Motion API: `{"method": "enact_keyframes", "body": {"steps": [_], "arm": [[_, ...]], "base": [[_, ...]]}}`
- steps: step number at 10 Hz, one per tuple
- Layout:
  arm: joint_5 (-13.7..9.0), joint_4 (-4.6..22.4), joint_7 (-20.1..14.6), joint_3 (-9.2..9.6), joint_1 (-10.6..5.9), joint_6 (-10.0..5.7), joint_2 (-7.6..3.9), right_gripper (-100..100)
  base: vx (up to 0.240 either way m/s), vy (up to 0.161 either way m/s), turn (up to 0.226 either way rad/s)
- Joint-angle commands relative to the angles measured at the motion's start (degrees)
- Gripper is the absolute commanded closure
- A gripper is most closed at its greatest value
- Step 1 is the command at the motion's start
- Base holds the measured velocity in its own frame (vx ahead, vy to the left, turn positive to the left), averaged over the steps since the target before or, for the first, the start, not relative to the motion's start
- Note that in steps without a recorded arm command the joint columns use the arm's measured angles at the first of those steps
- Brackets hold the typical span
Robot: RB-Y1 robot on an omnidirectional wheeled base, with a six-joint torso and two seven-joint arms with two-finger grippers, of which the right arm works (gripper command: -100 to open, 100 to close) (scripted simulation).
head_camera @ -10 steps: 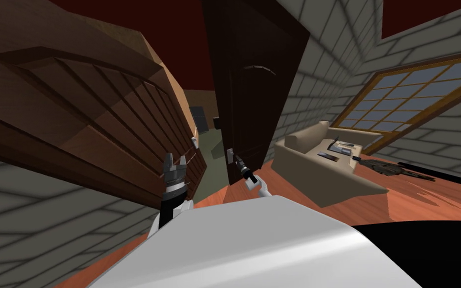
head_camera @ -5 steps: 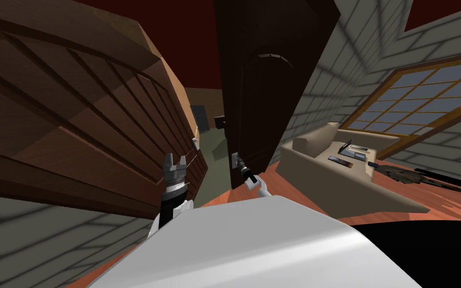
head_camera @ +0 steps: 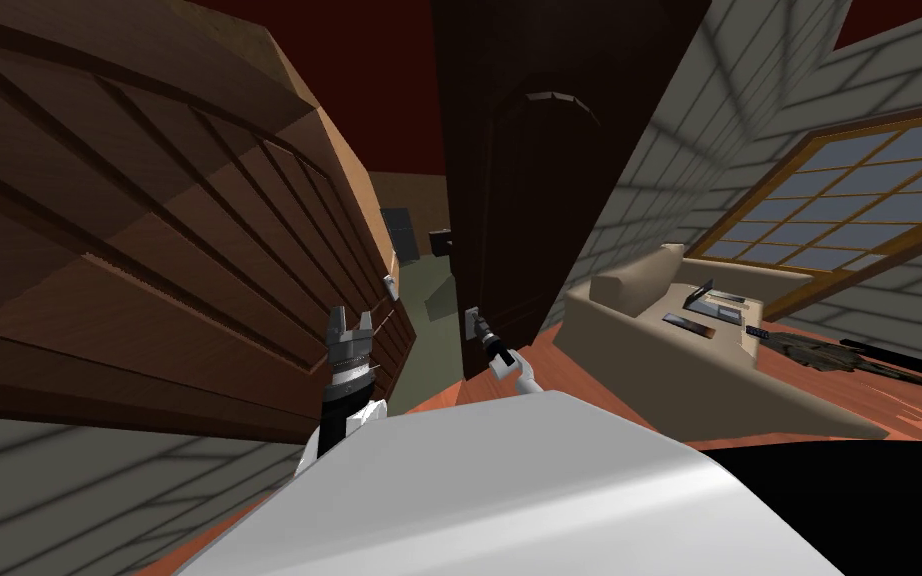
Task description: Push the door open
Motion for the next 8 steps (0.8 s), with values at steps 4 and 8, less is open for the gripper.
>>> {"method": "enact_keyframes", "body": {"steps": [4,8], "arm": [[0.0,0.3,0.4,-0.72,-0.20,0.03,0.01,100],[0.0,0.9,1.3,-2.36,-0.64,0.13,0.10,100]], "base": [[0.020,0.007,-0.010],[0.141,0.079,-0.052]]}}
